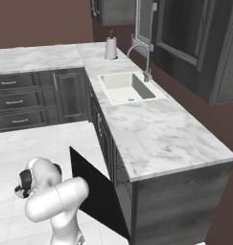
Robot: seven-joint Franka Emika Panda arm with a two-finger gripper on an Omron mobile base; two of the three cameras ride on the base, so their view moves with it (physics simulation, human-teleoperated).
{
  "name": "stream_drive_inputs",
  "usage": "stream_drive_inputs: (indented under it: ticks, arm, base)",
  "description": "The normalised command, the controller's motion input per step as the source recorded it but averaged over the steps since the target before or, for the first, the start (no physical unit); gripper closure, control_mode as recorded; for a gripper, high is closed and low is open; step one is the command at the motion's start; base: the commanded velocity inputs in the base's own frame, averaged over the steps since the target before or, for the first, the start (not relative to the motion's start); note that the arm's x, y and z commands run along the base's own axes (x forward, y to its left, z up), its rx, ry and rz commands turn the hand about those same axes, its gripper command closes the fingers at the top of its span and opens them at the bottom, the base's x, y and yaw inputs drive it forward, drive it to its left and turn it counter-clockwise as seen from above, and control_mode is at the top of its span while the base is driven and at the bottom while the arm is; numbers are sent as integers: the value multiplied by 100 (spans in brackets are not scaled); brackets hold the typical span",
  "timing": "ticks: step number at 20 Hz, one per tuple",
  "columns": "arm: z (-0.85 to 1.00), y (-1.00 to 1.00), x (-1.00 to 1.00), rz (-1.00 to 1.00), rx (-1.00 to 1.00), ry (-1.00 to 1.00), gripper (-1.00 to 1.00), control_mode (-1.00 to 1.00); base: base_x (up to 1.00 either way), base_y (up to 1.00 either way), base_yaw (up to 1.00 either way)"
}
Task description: Open the dishwasher door and pull out the top rack.
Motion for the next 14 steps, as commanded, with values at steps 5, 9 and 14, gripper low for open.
stream_drive_inputs:
  ticks: [5,9,14]
  arm:
    - [100,6,-47,4,0,-39,100,-100]
    - [100,0,-25,6,0,-39,-100,-100]
    - [100,-20,-3,0,2,-34,-100,-100]
  base:
    - [0,0,0]
    - [0,0,0]
    - [0,0,0]
